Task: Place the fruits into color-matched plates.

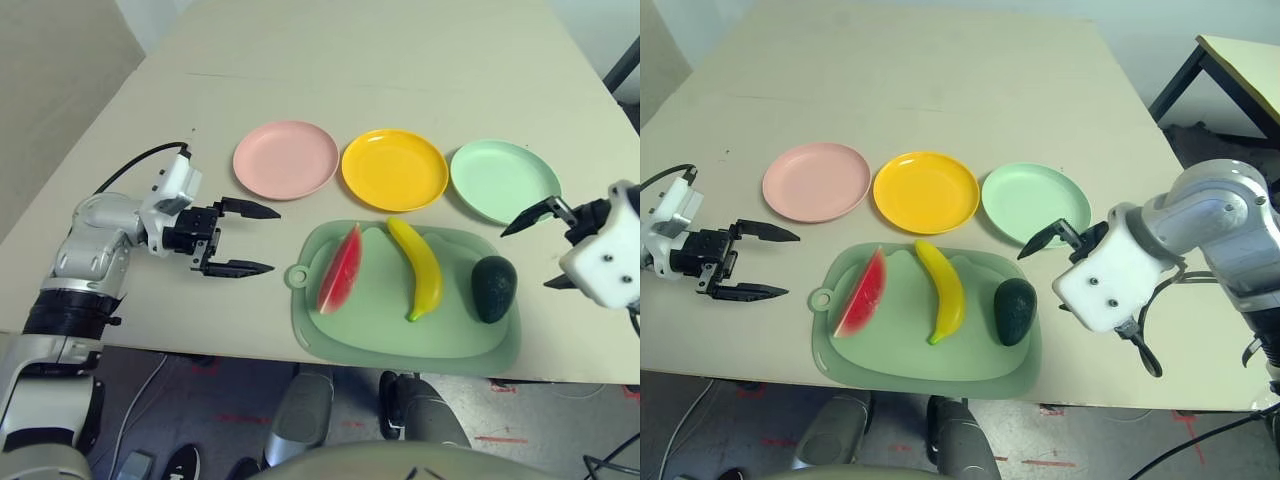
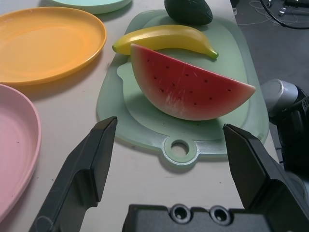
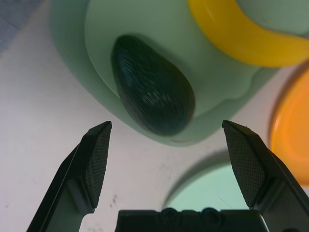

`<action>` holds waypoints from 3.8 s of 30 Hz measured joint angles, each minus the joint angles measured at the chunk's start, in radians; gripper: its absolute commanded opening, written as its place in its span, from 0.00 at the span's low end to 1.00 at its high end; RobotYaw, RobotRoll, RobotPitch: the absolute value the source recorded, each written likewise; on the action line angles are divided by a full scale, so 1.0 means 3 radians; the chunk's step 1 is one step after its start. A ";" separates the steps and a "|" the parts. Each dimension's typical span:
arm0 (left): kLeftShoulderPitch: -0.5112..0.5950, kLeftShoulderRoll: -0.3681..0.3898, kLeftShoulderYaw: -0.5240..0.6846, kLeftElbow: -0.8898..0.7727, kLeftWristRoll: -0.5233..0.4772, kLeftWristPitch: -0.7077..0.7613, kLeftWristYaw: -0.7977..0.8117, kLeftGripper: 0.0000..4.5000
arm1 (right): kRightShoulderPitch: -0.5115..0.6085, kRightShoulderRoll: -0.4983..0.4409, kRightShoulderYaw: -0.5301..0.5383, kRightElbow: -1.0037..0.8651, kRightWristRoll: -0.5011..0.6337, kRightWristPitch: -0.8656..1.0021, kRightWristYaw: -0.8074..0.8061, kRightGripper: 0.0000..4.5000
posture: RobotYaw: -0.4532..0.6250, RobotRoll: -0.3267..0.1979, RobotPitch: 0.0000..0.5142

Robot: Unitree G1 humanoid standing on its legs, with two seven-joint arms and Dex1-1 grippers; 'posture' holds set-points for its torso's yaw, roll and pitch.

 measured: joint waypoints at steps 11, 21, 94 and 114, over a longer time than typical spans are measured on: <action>-0.0167 -0.0010 -0.0052 -0.0097 -0.0006 0.0088 -0.0001 1.00 | 0.0009 0.0316 0.0113 0.0286 -0.0275 -0.0157 0.0008 1.00 | 0.62 0.62 0.32; -0.0189 -0.0009 -0.0066 -0.0211 -0.0004 0.0154 -0.0001 1.00 | 0.0147 0.0466 0.0139 0.0321 -0.0429 -0.0177 -0.0055 1.00 | 0.63 0.62 0.31; -0.0250 -0.0128 0.0009 -0.0331 0.0159 0.0093 0.0002 1.00 | 0.0039 0.0734 0.0203 0.0277 -0.0968 0.0908 -0.0055 0.00 | 0.63 0.62 0.30; -0.0302 -0.0125 -0.0112 -0.0304 0.0138 0.0083 0.0000 1.00 | -0.0122 0.0331 0.0172 -0.0562 -0.0639 0.1789 0.0010 0.99 | 0.60 0.62 0.31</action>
